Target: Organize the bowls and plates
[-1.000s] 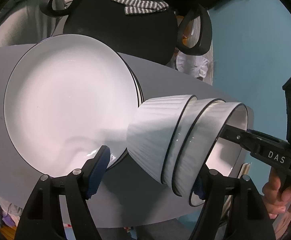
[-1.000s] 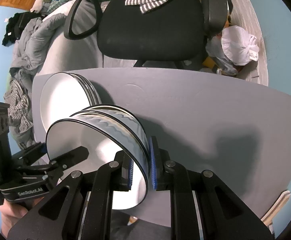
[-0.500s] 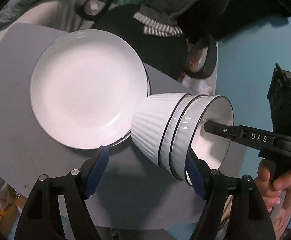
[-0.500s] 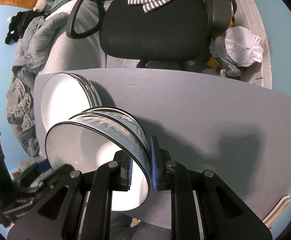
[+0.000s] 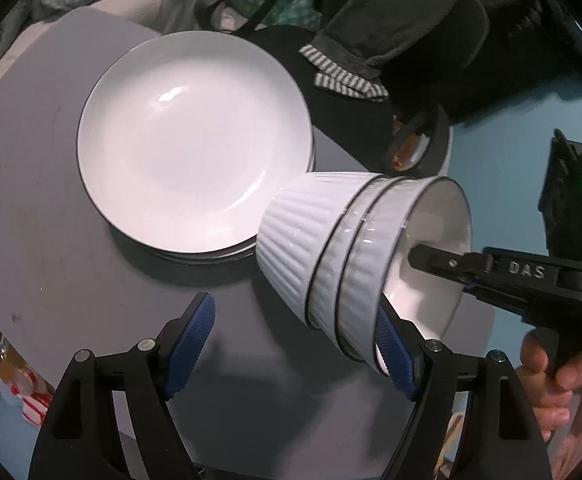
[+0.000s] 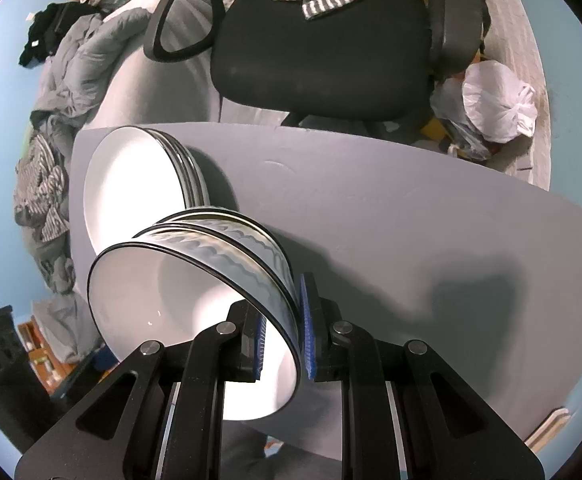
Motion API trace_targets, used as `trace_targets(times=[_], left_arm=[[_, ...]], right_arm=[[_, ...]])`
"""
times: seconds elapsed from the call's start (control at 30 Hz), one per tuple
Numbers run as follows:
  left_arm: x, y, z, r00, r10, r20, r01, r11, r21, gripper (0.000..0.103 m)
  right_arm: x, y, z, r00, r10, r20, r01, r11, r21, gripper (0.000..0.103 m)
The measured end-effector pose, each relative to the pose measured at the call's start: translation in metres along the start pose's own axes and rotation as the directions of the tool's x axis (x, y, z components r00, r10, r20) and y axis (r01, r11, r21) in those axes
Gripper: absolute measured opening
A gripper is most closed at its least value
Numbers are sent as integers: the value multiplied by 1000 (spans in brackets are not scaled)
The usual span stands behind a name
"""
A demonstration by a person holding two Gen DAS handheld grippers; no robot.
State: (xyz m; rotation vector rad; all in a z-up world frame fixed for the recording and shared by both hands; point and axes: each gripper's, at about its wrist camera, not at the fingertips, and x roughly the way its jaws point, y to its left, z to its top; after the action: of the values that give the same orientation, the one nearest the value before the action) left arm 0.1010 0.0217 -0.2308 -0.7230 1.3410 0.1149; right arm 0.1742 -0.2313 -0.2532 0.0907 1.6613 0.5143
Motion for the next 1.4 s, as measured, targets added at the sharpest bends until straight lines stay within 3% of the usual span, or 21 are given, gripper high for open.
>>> trace_targets(times=[0.37,0.57,0.73,0.9,1.13,1.4], left_arm=[[16,7,2,1000,20,7,-20,1000,-24,79],[23,5,8,997,76,0,-76,997,23,80],[29,2,12,997,76,-6,-76,996,40,80],[34,-7,18,992,124,10,-124,989,79,89],[36,-13,24,989,140,42,-144,985,99,91],[37,-8,27,983,176,57,-181,977,116,92]], right_arm=[[10,-6,-1,1000,17,-12,-17,999,-31,18],[14,-12,-3,999,52,-13,-52,998,-39,18],[14,-15,-4,996,89,1,-89,994,-63,18],[13,-15,-4,995,100,25,-97,987,-125,18],[14,-10,-2,995,90,44,-80,979,-189,20],[16,-7,4,986,161,54,-144,962,-232,35]])
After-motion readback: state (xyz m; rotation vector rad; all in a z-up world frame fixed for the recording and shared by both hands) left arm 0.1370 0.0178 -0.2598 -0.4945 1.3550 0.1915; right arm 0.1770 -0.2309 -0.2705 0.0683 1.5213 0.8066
